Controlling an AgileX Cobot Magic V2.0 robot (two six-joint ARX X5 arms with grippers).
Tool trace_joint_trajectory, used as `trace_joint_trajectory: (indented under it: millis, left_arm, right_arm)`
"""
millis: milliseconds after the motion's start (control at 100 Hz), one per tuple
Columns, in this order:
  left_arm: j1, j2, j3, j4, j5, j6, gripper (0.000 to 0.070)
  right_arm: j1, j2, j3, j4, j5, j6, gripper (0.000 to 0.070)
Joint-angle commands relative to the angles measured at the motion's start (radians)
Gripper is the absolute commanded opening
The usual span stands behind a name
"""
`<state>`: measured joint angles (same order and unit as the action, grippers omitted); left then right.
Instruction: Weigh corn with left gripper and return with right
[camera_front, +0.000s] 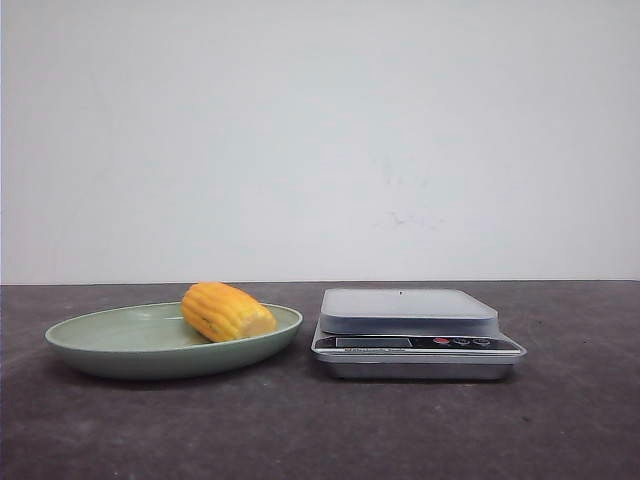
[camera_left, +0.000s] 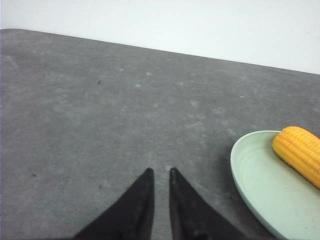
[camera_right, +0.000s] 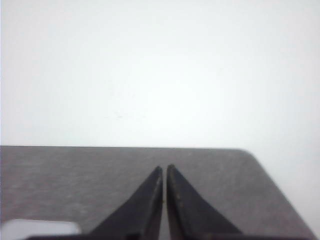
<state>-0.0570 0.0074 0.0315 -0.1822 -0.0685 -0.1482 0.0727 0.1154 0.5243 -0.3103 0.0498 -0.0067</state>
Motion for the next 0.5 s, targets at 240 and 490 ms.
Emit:
trace_joint_trajectory:
  millis: [240,490]
  left_arm:
    - [-0.001,0.0,-0.014,-0.005,0.002,0.009,0.0023]
    - [-0.001,-0.001,-0.014,-0.005,0.002,0.009,0.0023]
  right_arm:
    - [-0.046,-0.075,-0.327,0.17,-0.024,-0.053,0.0009]
    - [-0.042,-0.111,-0.468,0.206,-0.026,0.01,0.0009]
